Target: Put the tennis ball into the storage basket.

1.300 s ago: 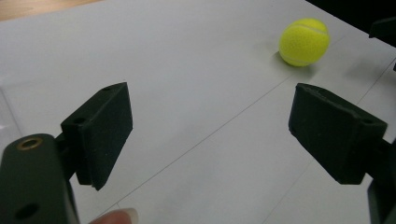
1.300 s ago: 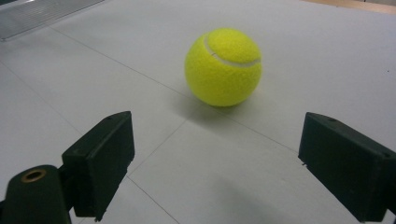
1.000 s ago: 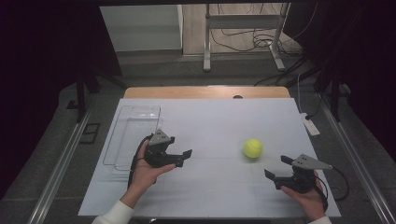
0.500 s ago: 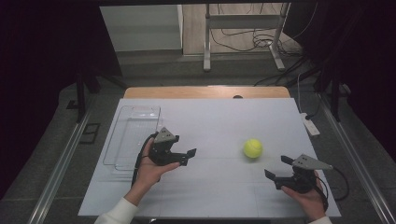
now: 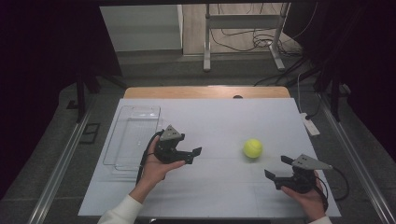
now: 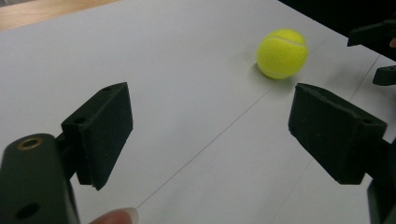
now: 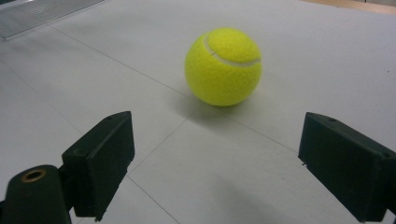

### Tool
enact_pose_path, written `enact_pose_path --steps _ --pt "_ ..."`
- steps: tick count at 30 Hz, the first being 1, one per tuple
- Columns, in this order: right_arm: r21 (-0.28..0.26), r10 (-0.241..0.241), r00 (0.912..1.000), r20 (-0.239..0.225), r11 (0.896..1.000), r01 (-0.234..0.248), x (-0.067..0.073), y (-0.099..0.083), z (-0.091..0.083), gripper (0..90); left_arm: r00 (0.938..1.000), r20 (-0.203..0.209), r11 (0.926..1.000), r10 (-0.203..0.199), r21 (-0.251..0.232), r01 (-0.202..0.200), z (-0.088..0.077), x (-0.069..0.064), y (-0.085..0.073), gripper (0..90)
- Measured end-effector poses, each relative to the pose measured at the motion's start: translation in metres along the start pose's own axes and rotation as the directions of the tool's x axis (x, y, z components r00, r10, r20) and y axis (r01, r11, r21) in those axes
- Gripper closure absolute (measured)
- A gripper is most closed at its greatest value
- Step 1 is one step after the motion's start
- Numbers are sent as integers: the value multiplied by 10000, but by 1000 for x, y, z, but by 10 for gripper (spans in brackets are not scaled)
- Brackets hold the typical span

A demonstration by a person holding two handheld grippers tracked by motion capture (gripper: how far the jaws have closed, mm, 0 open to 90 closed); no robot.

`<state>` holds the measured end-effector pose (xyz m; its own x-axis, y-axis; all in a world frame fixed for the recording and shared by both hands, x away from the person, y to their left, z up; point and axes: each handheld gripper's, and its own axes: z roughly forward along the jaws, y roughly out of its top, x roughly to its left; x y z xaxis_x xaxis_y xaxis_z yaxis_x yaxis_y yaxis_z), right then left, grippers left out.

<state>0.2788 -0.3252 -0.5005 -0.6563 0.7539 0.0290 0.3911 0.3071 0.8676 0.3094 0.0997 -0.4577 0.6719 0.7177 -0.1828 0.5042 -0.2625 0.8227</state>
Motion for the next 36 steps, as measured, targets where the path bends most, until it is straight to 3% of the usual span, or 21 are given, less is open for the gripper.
enact_pose_path --steps 36 --pt "-7 37 10000 28 10000 -37 0 -1 0 111 9975 624 9995 329 -21 -329 29 -15 23 154"
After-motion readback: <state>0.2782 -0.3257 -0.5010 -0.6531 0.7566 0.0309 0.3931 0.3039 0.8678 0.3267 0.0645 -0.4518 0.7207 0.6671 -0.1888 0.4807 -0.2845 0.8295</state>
